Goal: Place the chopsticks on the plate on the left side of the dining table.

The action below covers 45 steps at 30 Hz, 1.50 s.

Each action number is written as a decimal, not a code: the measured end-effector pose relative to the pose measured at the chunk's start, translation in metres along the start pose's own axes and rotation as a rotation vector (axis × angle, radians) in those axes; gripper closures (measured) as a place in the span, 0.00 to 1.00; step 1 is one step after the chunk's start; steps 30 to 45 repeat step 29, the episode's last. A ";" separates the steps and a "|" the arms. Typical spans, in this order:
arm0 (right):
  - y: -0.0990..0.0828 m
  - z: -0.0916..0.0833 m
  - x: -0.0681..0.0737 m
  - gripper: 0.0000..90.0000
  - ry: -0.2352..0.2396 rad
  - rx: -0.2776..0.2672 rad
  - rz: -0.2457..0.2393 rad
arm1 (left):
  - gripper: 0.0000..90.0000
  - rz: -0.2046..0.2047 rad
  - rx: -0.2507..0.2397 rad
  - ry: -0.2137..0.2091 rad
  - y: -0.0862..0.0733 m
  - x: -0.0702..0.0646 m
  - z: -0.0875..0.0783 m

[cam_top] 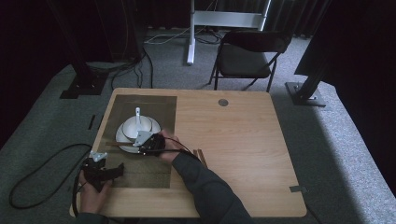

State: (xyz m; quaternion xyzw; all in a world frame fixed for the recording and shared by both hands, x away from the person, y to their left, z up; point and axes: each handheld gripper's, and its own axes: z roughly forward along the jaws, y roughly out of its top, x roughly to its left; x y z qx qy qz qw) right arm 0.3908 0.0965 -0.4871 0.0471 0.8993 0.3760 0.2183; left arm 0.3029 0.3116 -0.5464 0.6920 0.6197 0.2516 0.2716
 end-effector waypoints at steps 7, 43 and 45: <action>-0.006 -0.013 -0.014 0.71 -0.001 -0.032 0.097 | 0.00 0.000 0.000 0.000 0.000 0.000 0.000; -0.016 -0.032 -0.024 0.66 -0.023 -0.028 0.195 | 0.00 0.000 0.000 0.000 0.000 0.000 0.000; -0.016 -0.032 -0.024 0.66 -0.023 -0.028 0.195 | 0.00 0.000 0.000 0.000 0.000 0.000 0.000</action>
